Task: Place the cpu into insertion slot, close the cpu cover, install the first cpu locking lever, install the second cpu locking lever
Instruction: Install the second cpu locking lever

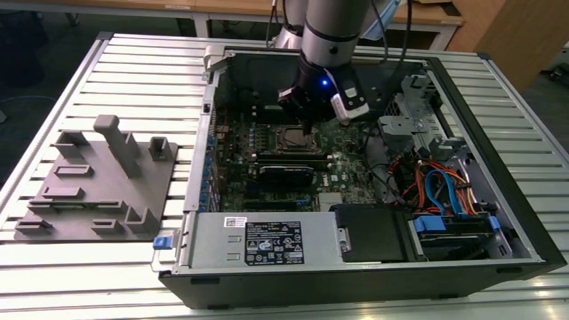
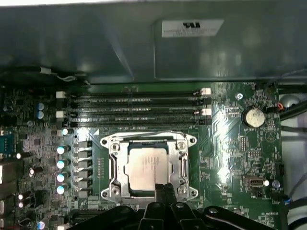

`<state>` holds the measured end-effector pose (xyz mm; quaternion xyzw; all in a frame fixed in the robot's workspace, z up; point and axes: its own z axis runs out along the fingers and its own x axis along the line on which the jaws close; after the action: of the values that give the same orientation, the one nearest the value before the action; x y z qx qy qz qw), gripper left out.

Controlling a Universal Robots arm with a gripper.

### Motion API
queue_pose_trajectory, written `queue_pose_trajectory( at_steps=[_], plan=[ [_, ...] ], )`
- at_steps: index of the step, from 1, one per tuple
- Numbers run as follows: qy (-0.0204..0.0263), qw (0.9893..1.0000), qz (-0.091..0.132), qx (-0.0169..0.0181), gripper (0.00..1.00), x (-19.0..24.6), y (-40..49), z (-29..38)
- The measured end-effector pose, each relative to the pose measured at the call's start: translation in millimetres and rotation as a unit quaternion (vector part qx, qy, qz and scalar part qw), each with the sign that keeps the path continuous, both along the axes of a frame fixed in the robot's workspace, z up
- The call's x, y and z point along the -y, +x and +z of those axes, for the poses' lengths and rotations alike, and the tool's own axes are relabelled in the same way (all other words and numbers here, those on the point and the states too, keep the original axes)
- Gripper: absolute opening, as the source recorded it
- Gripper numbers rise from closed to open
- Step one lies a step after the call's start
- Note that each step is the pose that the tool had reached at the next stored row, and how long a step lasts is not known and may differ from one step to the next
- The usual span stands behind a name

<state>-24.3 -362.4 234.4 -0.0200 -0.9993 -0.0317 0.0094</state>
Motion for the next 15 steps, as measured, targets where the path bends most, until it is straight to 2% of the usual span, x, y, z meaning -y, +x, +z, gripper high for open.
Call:
queue_pose_trajectory(
  at_steps=[4, 7, 10, 15],
  plan=[
    [0.0002, 1.0000, 0.000, -0.0005, 0.10, 6.3, 0.0, -1.5],
    [0.0010, 1.0000, 0.000, -0.0018, 0.10, 8.1, 0.0, -4.1],
    [0.0083, 1.0000, 0.000, -0.0035, 0.10, 10.9, 0.0, -5.0],
    [0.0098, 0.9999, 0.000, -0.0056, 0.10, 17.9, 0.0, -5.1]
  ],
)
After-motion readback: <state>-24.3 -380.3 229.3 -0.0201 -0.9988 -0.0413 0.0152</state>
